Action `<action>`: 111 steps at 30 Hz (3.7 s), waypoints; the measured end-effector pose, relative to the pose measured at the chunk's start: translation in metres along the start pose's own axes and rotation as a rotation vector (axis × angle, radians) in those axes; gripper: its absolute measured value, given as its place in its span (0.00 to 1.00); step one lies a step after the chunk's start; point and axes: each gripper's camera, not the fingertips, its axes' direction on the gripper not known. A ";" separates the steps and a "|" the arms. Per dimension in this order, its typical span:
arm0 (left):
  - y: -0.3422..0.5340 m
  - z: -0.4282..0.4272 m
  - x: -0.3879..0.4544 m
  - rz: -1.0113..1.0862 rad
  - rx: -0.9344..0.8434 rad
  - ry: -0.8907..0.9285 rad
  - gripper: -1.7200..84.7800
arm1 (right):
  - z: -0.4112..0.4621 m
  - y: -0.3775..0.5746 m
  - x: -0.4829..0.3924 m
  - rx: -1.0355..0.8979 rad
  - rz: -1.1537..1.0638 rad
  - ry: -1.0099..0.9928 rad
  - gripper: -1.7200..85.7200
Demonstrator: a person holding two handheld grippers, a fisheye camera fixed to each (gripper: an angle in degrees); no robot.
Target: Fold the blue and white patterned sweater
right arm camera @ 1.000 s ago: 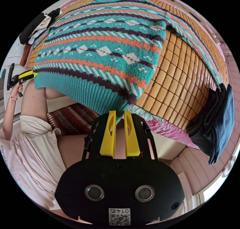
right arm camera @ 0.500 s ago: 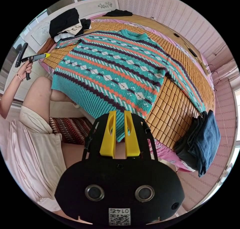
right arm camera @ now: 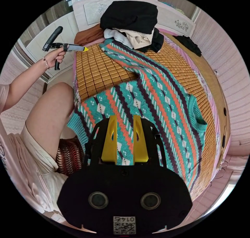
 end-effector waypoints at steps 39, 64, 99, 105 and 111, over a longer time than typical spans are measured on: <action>0.068 -0.049 0.249 0.673 0.433 0.559 0.04 | -0.052 0.081 0.087 0.460 0.531 -0.108 0.05; 0.111 0.279 0.370 0.681 -0.234 0.072 0.05 | -0.074 0.384 0.175 0.246 1.055 -0.037 0.12; 0.196 0.436 0.782 1.184 -0.391 0.326 0.06 | -0.185 0.560 0.317 0.434 1.361 0.347 0.07; 0.139 0.384 0.715 0.947 -0.241 0.568 0.09 | -0.271 0.434 0.253 0.700 0.800 0.358 0.07; 0.107 0.296 0.532 0.776 -0.209 0.488 0.10 | -0.192 0.340 0.175 0.473 0.539 0.220 0.08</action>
